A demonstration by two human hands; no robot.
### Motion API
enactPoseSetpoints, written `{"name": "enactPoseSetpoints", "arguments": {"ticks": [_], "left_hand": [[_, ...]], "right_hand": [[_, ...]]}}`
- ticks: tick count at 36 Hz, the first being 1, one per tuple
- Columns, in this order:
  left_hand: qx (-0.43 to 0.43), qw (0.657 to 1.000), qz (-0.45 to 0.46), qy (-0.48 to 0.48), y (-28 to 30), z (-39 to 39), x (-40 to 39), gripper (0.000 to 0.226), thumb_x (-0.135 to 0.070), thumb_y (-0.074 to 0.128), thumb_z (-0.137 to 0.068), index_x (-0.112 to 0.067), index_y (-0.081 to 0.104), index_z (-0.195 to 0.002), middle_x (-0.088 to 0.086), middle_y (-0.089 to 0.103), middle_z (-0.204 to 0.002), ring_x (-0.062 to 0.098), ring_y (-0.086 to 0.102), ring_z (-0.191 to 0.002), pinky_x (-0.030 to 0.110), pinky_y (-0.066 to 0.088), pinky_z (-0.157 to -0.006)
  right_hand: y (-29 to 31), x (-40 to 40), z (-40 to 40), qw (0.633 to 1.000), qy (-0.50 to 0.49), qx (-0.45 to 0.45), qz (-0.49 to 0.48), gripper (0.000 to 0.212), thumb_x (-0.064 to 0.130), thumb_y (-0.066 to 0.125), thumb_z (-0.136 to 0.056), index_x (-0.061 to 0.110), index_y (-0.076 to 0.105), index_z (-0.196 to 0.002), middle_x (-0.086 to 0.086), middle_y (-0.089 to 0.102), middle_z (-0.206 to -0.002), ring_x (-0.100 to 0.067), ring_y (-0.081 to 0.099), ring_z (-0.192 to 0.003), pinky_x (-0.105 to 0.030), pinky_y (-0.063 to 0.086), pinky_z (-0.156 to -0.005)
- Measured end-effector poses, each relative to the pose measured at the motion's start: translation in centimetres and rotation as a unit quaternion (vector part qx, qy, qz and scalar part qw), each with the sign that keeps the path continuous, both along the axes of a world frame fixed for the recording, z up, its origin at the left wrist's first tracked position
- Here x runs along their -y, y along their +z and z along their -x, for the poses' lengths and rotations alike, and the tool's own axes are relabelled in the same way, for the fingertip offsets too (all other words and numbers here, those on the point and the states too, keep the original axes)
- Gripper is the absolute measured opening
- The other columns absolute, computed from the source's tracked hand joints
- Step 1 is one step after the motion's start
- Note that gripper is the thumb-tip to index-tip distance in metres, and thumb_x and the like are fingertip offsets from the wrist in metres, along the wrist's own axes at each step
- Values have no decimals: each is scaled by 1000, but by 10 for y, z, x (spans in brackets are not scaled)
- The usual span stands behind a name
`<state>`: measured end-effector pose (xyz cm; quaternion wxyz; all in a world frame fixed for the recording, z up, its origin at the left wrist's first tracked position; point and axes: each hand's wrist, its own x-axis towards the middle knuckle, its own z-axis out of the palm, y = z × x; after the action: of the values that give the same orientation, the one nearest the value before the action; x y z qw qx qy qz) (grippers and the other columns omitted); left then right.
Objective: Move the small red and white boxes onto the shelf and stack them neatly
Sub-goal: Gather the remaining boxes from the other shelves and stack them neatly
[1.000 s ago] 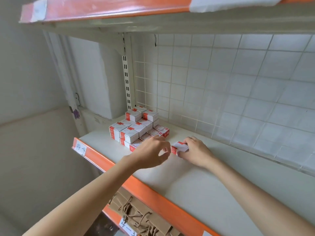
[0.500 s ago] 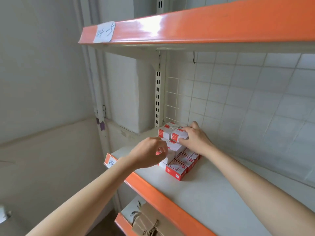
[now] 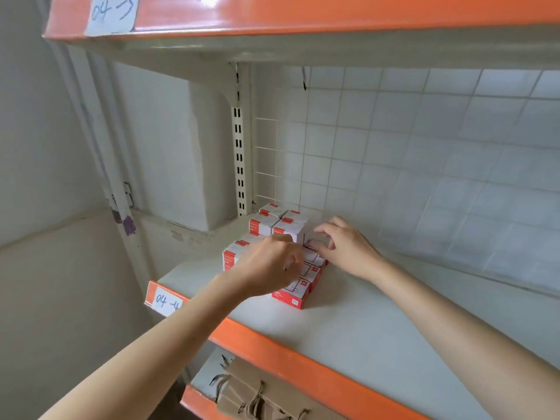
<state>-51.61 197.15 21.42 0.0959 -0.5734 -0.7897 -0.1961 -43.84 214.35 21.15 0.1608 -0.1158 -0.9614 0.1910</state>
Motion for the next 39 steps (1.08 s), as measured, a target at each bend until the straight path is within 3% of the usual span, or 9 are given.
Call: {"name": "enactPoseSetpoints", "arguments": {"ticks": [3, 5, 13, 16, 18, 25, 34, 39], "left_hand": [[-2, 1000, -6, -21, -9, -10, -21, 12, -18, 58, -86, -13, 69, -89, 4, 61, -89, 21, 56, -84, 29, 43, -64], [-4, 999, 7, -36, -14, -18, -35, 13, -21, 58, -86, -16, 68, -91, 3, 61, -92, 21, 56, -86, 27, 39, -64], [9, 994, 32, -102, -13, -78, -88, 17, -29, 55, -89, -19, 66, -97, -2, 61, -98, 18, 59, -92, 30, 47, -77], [-5, 990, 42, -136, -12, -114, -110, 20, -32, 53, -91, -20, 65, -102, -2, 60, -103, 16, 57, -97, 23, 38, -72], [-13, 987, 50, -155, -14, -143, -124, 22, -34, 51, -92, -22, 64, -103, -2, 60, -105, 16, 56, -99, 22, 34, -71], [-10, 970, 69, -231, -8, -276, -169, 22, -35, 50, -93, -22, 66, -102, -1, 60, -106, 16, 56, -100, 25, 43, -80], [-11, 944, 47, -327, -5, -452, -227, 20, -31, 52, -92, -23, 65, -105, -3, 58, -106, 15, 56, -99, 22, 38, -75], [2, 932, 52, -359, 1, -533, -258, 21, -32, 53, -92, -23, 66, -105, -3, 58, -107, 15, 58, -98, 23, 41, -78]], "right_hand": [[-14, -12, -30, 1000, -4, 3, -27, 28, 17, 60, -86, 13, 59, -114, -2, 49, -105, -21, 60, -84, -34, 47, -82], [-20, -19, -51, 998, -14, 37, -50, 28, 19, 58, -87, 15, 57, -115, 0, 48, -109, -22, 60, -89, -34, 47, -83], [-15, -55, -151, 985, -70, 124, -93, 33, 19, 48, -90, 15, 52, -123, 1, 50, -122, -17, 51, -112, -31, 41, -94], [-12, -68, -198, 983, -105, 120, -94, 33, 20, 48, -91, 15, 52, -123, 2, 50, -121, -16, 50, -113, -29, 41, -94], [-14, -74, -233, 982, -122, 117, -90, 32, 22, 47, -92, 15, 53, -123, 2, 50, -120, -16, 52, -111, -30, 42, -93], [-11, -95, -387, 969, -197, 131, -68, 32, 27, 48, -95, 13, 56, -122, -1, 51, -118, -17, 54, -110, -31, 43, -95], [-1, -106, -574, 939, -315, 118, -68, 27, 26, 48, -94, 11, 59, -113, -1, 53, -109, -17, 55, -101, -30, 42, -91], [4, -113, -661, 921, -368, 110, -66, 30, 26, 50, -94, 11, 59, -118, -2, 56, -115, -19, 57, -102, -26, 41, -89]]}}
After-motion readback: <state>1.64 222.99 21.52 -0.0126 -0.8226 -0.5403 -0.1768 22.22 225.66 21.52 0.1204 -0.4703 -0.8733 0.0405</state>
